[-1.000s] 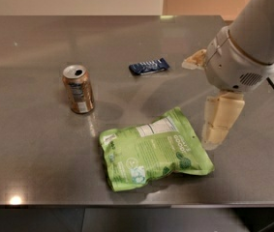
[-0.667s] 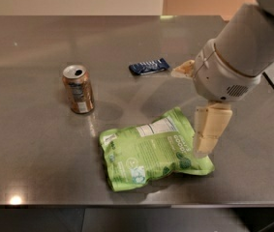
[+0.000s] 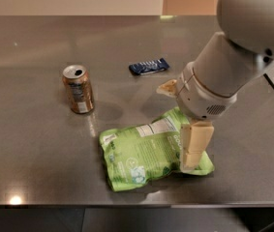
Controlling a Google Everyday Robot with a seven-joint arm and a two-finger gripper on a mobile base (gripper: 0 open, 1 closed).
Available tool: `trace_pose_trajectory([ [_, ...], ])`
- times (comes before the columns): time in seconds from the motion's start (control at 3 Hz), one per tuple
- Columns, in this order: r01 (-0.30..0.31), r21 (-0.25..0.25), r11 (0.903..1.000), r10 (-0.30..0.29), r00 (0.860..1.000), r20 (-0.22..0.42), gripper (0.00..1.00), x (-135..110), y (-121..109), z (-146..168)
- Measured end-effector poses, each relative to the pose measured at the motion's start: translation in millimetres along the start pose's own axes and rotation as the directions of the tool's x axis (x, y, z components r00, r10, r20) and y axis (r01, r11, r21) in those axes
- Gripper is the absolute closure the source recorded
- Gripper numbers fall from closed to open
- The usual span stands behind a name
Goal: Pick green rice chip bag
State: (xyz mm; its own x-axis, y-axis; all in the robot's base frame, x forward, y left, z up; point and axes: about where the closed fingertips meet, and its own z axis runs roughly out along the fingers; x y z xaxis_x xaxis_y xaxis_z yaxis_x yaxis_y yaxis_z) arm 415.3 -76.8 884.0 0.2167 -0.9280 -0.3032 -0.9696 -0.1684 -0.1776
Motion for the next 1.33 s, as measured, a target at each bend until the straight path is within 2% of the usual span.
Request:
trace_pose_trajectory([
  [0.67, 0.035, -0.063, 0.9974, -0.036, 0.999, -0.01, 0.0, 4, 7, 33],
  [1.0, 0.045, -0.09, 0.995, -0.046, 0.999, -0.017, 0.18, 6, 10, 44],
  [1.33, 0.049, -0.108, 0.9929, -0.051, 0.999, -0.015, 0.41, 5, 11, 49],
])
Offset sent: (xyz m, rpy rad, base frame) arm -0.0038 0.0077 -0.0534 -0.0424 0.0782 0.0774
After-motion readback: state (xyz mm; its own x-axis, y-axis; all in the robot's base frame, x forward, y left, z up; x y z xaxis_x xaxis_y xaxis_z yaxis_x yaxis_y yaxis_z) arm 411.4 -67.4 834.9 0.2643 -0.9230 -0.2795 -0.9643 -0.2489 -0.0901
